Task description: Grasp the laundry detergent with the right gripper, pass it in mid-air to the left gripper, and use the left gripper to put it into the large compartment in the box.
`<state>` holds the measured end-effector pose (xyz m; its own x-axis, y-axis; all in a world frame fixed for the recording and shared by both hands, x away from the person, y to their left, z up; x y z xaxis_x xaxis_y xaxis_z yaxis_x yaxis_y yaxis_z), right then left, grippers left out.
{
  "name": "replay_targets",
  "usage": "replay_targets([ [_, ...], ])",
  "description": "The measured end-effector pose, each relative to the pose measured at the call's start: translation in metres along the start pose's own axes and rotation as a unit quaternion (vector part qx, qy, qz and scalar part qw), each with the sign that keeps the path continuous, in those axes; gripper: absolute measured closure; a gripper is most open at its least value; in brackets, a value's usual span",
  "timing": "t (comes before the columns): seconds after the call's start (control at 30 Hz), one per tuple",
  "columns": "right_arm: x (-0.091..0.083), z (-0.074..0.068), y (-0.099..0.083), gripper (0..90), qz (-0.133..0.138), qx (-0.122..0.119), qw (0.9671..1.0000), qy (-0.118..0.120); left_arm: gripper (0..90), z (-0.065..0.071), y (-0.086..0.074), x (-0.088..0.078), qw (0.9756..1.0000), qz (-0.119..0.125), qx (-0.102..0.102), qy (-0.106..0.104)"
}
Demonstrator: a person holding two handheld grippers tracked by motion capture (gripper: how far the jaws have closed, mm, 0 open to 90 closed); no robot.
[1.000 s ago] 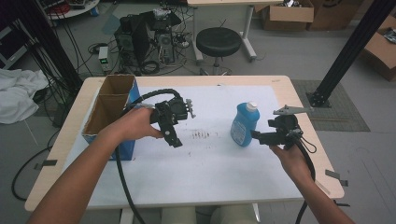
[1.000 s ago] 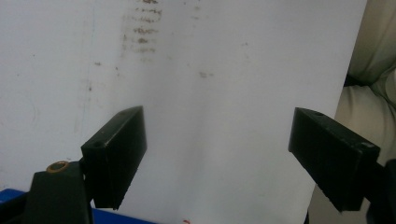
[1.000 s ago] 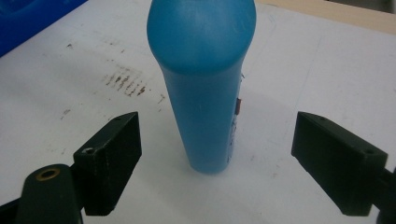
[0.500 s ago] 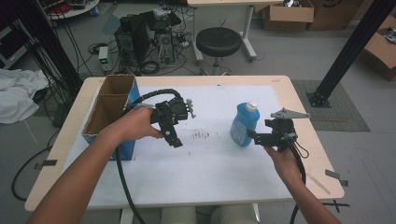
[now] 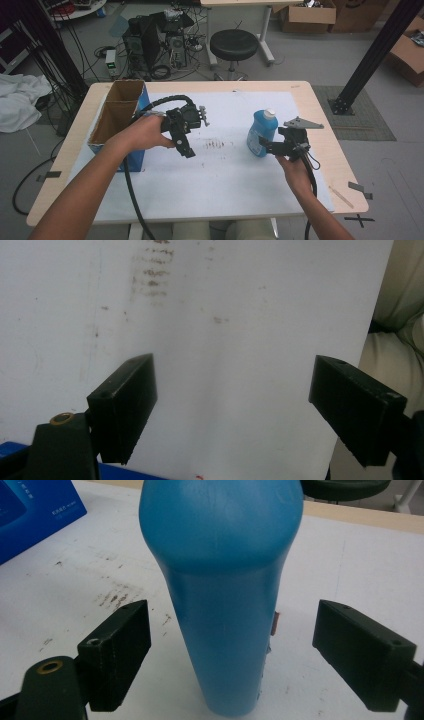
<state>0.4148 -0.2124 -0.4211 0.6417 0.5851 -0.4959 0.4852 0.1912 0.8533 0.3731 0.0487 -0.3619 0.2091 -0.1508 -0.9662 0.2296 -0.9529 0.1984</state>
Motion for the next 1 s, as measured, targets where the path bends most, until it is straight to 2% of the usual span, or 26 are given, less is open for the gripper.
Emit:
replay_targets([
  [0.4,0.011,0.001,0.000,15.6,0.016,0.002,0.9999,-0.003,20.0,-0.002,-0.001,0.001,1.0000,0.002,-0.007,-0.001],
  [0.8,0.021,0.000,0.005,16.4,0.039,0.004,0.9992,0.000,20.0,-0.003,-0.002,0.001,1.0000,0.001,-0.004,-0.001],
  [1.0,0.025,0.000,0.005,16.9,0.042,0.006,0.9991,0.000,20.0,-0.004,-0.003,0.000,1.0000,0.002,-0.006,0.000],
])
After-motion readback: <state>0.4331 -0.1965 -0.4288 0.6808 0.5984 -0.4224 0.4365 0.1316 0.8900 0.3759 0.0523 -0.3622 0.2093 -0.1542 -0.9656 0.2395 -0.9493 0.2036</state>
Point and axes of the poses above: each handheld gripper's, and its own axes: x roughly forward along the jaws, y roughly out of its top, z roughly to its right, the point moved 9 cm from there along x, roughly forward along the jaws, and after that the axes turned 8 degrees about y, right-handed, at the moved point
